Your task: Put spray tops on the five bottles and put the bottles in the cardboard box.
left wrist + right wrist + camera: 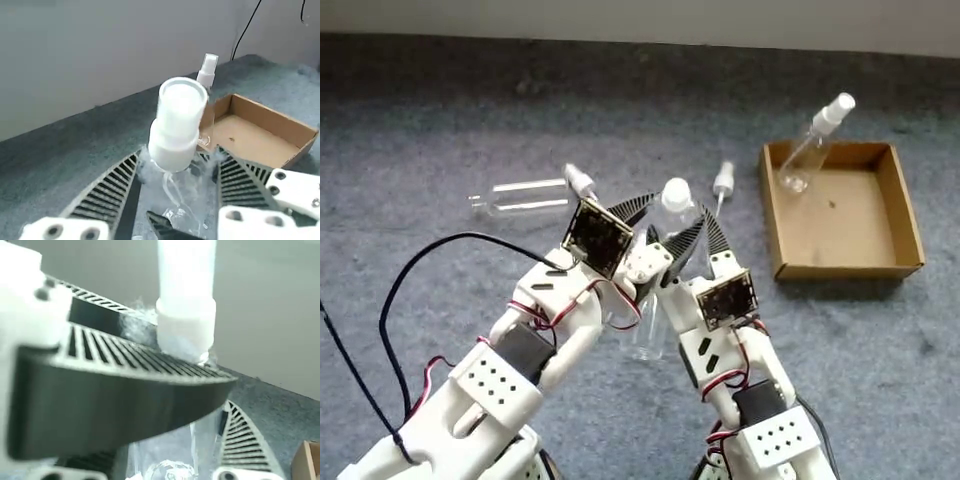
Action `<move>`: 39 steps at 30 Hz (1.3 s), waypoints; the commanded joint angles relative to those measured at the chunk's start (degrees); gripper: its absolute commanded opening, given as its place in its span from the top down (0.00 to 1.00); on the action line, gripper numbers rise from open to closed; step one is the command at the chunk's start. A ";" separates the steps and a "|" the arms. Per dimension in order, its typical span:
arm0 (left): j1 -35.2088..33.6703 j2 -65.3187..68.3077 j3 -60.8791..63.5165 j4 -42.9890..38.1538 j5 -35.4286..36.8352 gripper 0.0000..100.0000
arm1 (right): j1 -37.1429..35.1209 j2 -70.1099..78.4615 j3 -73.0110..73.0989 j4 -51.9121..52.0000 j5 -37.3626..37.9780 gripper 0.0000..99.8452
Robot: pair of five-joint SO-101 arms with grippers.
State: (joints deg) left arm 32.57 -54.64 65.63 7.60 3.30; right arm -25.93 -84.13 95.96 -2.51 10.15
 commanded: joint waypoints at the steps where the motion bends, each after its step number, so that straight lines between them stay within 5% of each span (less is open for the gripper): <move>1: -3.21 -0.66 -0.48 0.26 -0.35 0.80 | 0.75 -0.57 6.64 -1.54 0.70 0.84; 23: -5.05 -3.47 -0.13 0.79 -0.35 0.80 | 3.47 -0.48 6.55 -1.54 0.70 0.84; 39: -6.64 -23.96 -0.13 26.90 -0.44 0.80 | 3.82 -0.48 6.73 1.27 0.44 0.84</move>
State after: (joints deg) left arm 26.86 -75.56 66.15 28.53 3.47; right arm -22.86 -84.13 95.96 -2.24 10.15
